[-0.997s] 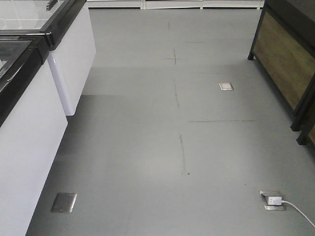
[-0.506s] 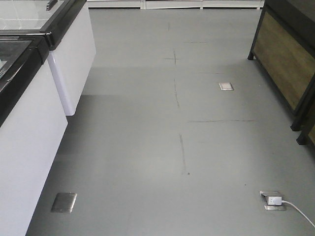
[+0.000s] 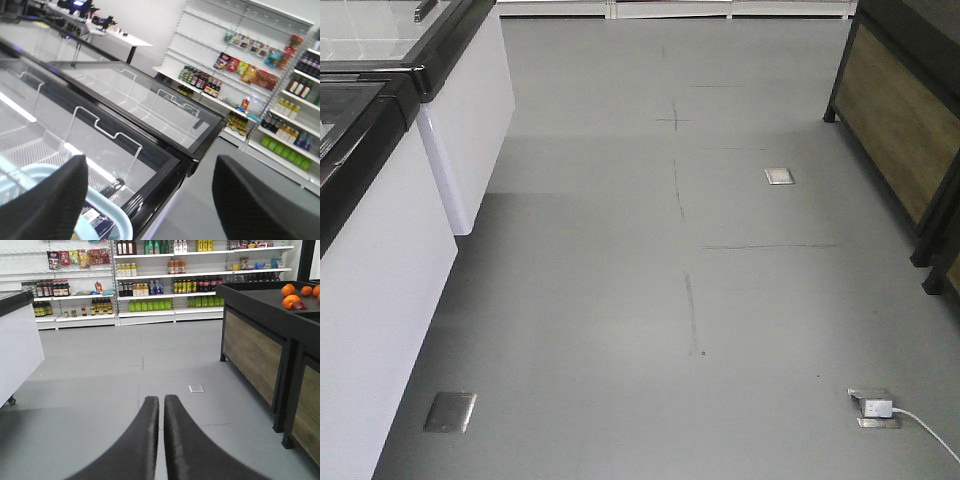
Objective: Left arm holds basket, right arm returns cookies
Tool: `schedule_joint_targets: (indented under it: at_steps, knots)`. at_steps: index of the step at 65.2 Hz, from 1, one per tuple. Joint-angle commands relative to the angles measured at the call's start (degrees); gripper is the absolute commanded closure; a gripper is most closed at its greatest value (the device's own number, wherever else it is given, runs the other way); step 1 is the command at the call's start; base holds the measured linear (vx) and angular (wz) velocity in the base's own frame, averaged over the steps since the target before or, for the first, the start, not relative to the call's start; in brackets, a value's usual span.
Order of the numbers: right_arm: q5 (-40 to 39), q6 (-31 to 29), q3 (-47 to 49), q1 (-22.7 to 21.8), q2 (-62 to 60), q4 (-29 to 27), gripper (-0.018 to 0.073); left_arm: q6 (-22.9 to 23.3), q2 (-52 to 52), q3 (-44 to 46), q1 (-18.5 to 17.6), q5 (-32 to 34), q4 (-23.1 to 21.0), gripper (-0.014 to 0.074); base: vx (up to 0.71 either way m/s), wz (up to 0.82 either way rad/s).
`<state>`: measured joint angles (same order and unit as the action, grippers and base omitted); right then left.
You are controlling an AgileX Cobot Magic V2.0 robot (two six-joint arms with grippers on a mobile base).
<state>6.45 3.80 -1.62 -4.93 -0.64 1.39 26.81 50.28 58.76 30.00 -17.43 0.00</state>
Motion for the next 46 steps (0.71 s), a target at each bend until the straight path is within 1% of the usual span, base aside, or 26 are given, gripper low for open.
schedule_joint_targets:
  at_steps: [1,5,10,15,18,22,27,30,34,39,46]
  knots:
    - [-4.18,-0.18,-1.05,-0.25,-0.71,0.21,0.0565,8.57,-0.48,1.98,2.63,1.19,0.00,0.0094,0.00,0.00]
    - [-4.18,-0.18,-1.05,-0.25,-0.71,0.21,0.0565,13.06,-0.33,1.98,4.22,-0.08,0.00,0.0094,0.00,0.00]
    - [-4.18,-0.18,-1.05,-0.25,-0.71,0.21,0.0565,20.13,-0.33,1.98,5.86,-2.11,0.00,0.0094,0.00,0.00]
    - [-4.18,-0.18,-1.05,-0.25,-0.71,0.21,0.0565,26.67,-0.33,1.98,7.69,-5.98,0.00,0.0103,0.00,0.00]
    - [-4.18,-0.18,-1.05,-0.25,-0.71,0.21,0.0565,31.56,-0.33,1.86,8.88,-8.49,0.00,0.0110,0.00,0.00]
    - [-4.18,-0.18,-1.05,-0.25,-0.71,0.21,0.0565,36.17,-0.33,1.05,10.11,-9.77,0.00,0.0115,0.00,0.00]
    - [-4.18,-0.18,-1.05,-0.25,-0.71,0.21,0.0565,40.39,-0.33,-0.69,10.88,-9.38,0.00,0.0115,0.00,0.00]
    - [-4.18,-0.18,-1.05,-0.25,-0.71,0.21,0.0565,41.78,-0.33,-2.39,10.95,-8.49,0.00,0.0115,0.00,0.00]
    - [-4.18,-0.18,-1.05,-0.25,-0.71,0.21,0.0565,42.04,-0.33,-4.37,10.95,-6.44,0.00,0.0115,0.00,0.00]
    - [-4.18,-0.18,-1.05,-0.25,-0.71,0.21,0.0565,41.98,-0.33,-7.08,10.95,-0.88,0.00,0.0115,0.00,0.00]
    - [-4.18,-0.18,-1.05,-0.25,-0.71,0.21,0.0565,42.05,-0.33,-10.17,10.95,10.26,-0.34,0.0115,0.00,0.00]
